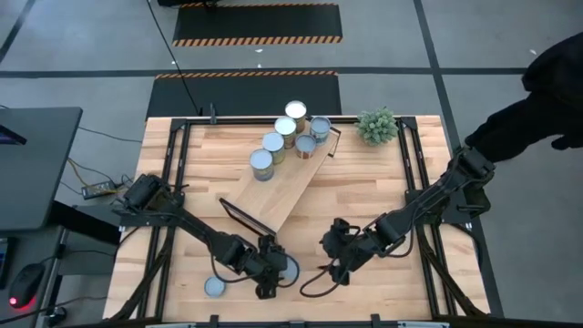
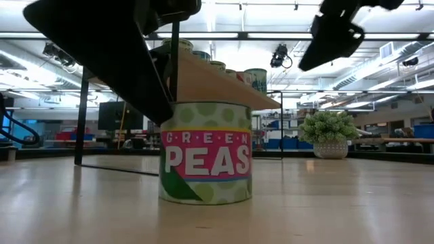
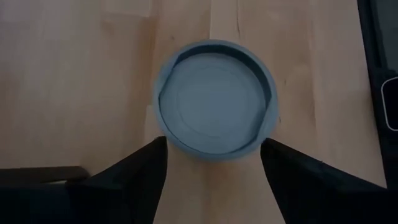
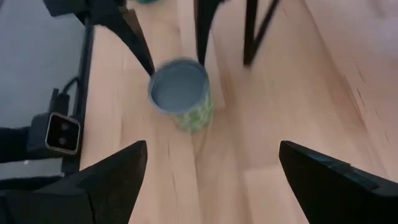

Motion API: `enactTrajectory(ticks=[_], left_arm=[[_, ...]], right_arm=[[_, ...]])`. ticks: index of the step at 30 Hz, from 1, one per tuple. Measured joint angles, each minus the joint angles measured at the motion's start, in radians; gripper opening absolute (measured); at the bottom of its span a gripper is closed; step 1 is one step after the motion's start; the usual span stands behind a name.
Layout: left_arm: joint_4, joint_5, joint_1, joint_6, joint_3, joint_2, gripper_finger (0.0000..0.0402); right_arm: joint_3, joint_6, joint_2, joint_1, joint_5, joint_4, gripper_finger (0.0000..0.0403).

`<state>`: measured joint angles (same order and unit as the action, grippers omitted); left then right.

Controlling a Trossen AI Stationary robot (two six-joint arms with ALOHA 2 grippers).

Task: Pick and place cans onto a shelf
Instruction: Put the canned peas on the shelf

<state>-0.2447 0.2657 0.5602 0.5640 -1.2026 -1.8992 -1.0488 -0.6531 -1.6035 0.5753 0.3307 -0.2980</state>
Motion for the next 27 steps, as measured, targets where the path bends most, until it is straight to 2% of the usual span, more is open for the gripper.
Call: enactTrajectory(ticks=[5,15,20,27], left_arm=[[-0.001,0.000,0.000,0.000,0.000,0.000,0.0263],[0.000,-0.001,0.000,0.003,0.000,0.000,0.0263],[0.000,0.000,0.000,0.002,0.000,0.000,0.0263],[0.002,0.000,0.000,0.008,0.000,0.000,0.0263]], right_arm=[[0.110,0.126,-0.033,0.000,0.015,0.262,0.0372],[0.118,0.186,-0.241,-0.001,0.022,0.536,0.0372],[0.070,0.183,-0.328,-0.001,0.077,0.567,0.0372],[0.014,0.174,-0.426,-0.001,0.087,0.575,0.0372]])
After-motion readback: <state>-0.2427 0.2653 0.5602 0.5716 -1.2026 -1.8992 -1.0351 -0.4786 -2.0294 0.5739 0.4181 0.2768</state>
